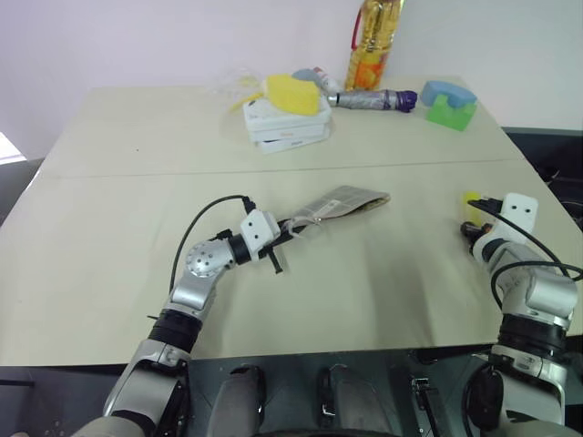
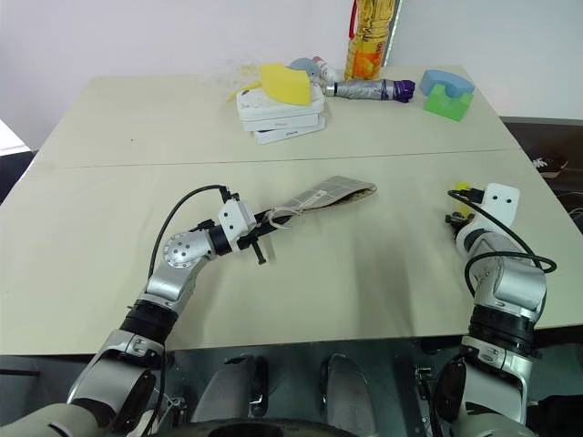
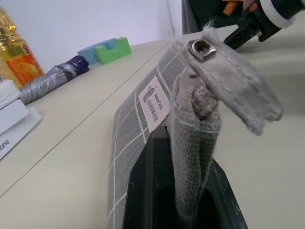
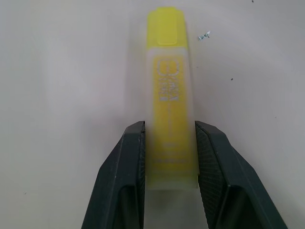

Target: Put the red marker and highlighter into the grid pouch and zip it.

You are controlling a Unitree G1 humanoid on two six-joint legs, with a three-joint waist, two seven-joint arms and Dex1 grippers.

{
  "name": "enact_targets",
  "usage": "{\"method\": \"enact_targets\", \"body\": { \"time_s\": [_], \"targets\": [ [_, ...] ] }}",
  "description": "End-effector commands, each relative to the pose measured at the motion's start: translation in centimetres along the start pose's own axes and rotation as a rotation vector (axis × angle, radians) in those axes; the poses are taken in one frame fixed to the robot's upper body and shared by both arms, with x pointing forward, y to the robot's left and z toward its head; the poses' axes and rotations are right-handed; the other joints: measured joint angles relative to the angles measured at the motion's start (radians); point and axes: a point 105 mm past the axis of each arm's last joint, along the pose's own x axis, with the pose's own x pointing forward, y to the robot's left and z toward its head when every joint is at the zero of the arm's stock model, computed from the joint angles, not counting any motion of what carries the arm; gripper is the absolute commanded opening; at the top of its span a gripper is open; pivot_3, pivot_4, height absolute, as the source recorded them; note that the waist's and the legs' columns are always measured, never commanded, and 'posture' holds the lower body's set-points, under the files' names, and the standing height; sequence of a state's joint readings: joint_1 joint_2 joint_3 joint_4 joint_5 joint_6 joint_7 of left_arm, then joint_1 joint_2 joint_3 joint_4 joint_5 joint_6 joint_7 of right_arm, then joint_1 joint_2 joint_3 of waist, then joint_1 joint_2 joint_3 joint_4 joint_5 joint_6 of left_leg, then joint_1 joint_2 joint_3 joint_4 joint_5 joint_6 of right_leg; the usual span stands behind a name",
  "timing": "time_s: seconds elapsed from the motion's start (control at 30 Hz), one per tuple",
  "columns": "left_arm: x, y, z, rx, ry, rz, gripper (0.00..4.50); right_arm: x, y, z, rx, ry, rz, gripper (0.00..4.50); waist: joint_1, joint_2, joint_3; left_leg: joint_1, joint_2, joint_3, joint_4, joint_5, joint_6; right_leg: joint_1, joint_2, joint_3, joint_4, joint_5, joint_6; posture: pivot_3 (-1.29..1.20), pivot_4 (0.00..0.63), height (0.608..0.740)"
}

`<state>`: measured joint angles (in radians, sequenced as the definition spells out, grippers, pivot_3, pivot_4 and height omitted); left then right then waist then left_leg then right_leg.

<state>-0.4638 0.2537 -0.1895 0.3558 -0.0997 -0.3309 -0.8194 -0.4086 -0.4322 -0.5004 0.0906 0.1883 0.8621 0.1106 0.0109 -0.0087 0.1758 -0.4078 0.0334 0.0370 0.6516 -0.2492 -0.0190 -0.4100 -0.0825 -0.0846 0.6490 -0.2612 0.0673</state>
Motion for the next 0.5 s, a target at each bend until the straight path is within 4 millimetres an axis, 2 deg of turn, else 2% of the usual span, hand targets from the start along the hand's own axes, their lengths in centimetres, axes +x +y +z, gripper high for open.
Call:
{"method": "enact_targets", "body": {
  "time_s": [0.03, 0.1, 0.13, 0.23, 0.37, 0.5],
  "targets": [
    [-0.3, 1.0, 0.9, 0.014, -0.027, 0.036, 0.0, -2.7, 0.9, 4.2, -0.29, -0.178, 0.082, 0.9, 0.0, 0.0, 0.0, 0.0, 0.0, 0.0, 0.0, 0.0, 0.0, 0.0, 0.0, 0.0, 0.0, 0.0, 0.0, 0.0, 0.15, 0.74],
    [-0.4, 1.5, 1.1, 0.013, -0.028, 0.045, 0.0, -4.7, 2.9, 5.1, -0.533, -0.237, 0.199, 0.9, 0.006, 0.006, 0.001, -0.002, -0.001, -0.001, 0.0, 0.0, 0.0, -0.001, -0.001, 0.0, 0.0, 0.0, 0.0, 0.0, 0.15, 0.74],
    [-0.5, 1.8, 1.1, 0.012, -0.028, 0.047, 0.0, -6.4, 4.3, 5.2, -0.661, -0.272, 0.306, 0.9, 0.002, 0.006, 0.001, -0.002, -0.001, 0.0, 0.0, 0.0, 0.0, -0.002, -0.001, 0.001, -0.001, -0.001, 0.001, 0.0, 0.15, 0.74],
    [-0.6, 2.2, 1.1, 0.011, -0.03, 0.048, 0.0, -10.4, 6.9, 4.3, -0.807, -0.307, 0.555, 0.9, -0.002, 0.004, 0.002, -0.001, -0.001, -0.001, -0.001, 0.0, 0.0, -0.001, 0.001, 0.001, -0.002, -0.001, 0.002, 0.0, 0.15, 0.74],
    [-0.4, 2.2, 1.2, 0.009, -0.036, 0.042, 0.0, -12.4, 8.3, 3.6, -0.815, -0.298, 0.676, 0.9, 0.001, 0.002, 0.002, 0.0, 0.001, -0.002, -0.001, 0.0, 0.0, 0.0, 0.002, 0.001, -0.001, -0.001, 0.002, 0.0, 0.15, 0.74],
    [-0.2, 2.0, 1.3, 0.006, -0.045, 0.032, 0.0, -12.9, 9.0, 3.8, -0.785, -0.311, 0.707, 0.9, 0.003, 0.001, 0.003, 0.0, 0.0, -0.002, 0.002, 0.0, 0.0, 0.001, 0.001, 0.001, -0.002, -0.001, 0.001, 0.0, 0.15, 0.74]
  ]
}}
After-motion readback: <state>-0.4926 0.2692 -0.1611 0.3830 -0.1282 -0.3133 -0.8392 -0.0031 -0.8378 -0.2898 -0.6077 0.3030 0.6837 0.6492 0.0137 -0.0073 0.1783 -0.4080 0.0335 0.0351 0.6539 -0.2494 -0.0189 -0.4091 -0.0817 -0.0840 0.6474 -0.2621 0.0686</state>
